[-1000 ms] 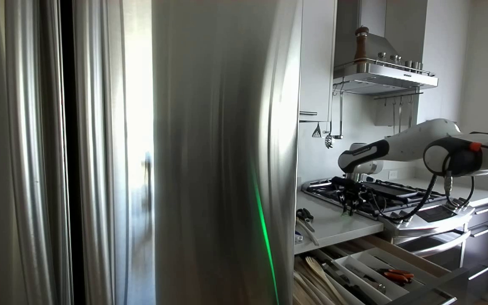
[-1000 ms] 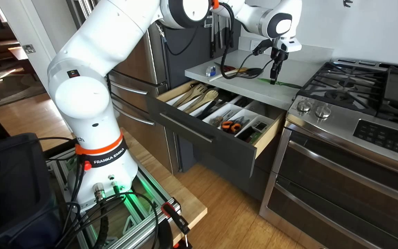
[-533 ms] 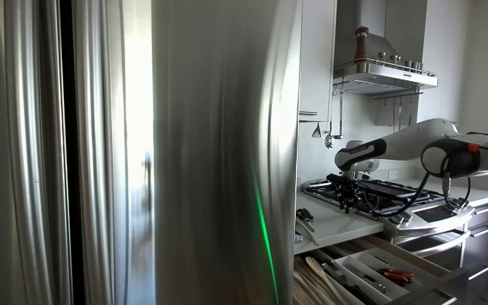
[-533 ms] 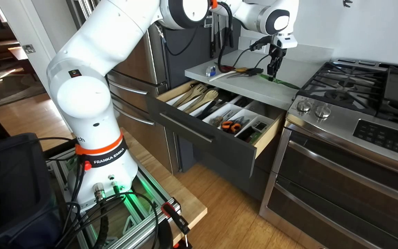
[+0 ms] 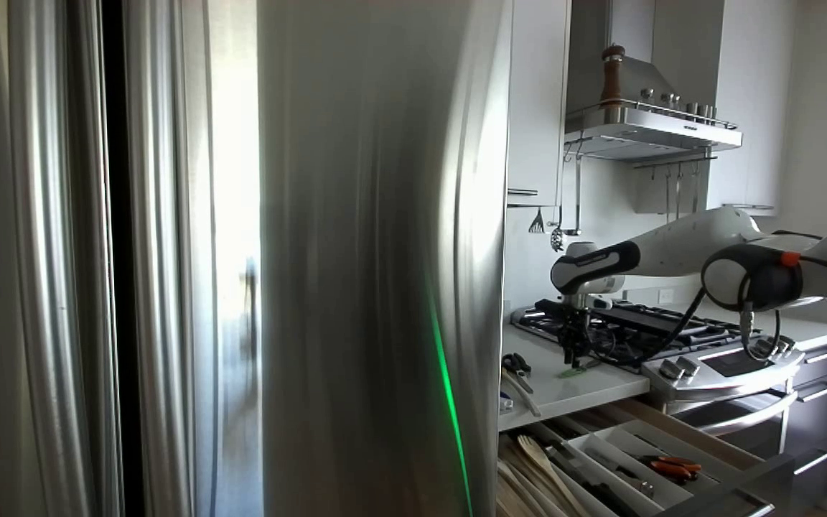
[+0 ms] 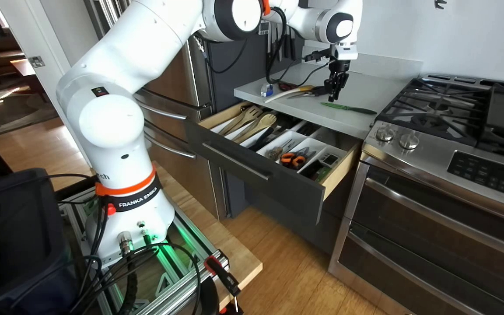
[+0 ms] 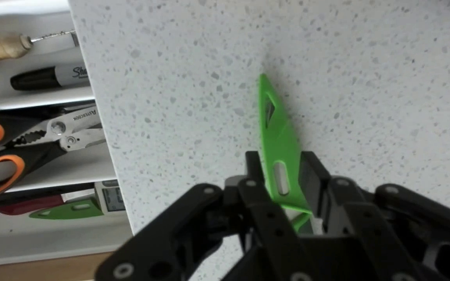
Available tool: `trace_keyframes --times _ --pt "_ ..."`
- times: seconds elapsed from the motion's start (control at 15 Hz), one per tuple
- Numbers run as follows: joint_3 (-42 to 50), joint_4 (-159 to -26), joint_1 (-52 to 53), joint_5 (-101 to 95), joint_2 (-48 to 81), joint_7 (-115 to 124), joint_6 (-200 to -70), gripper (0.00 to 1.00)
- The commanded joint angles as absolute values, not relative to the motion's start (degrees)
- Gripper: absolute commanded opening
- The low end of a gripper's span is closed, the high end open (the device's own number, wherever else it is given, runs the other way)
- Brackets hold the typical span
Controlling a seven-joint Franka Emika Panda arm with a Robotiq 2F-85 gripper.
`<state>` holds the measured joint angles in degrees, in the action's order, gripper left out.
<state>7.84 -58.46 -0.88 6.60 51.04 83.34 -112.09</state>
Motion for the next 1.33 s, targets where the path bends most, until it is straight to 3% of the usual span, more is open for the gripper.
trace_keyframes --times 0.0,0.07,0.13,0.53,1.27 --pt "8.7 -54.1 -0.1 4.8 53.8 88.7 -108.7 0.08" --pt "8.7 -53.7 -0.1 4.4 53.9 89.7 -108.1 0.57" --pt "8.5 -53.5 -0.3 4.0 53.6 89.4 -107.9 0.58" --pt "5.9 -60.4 -0.4 2.3 45.6 69.8 -109.9 0.99" --pt "4.4 -85.9 -3.6 3.7 21.2 29.7 -111.8 1.0"
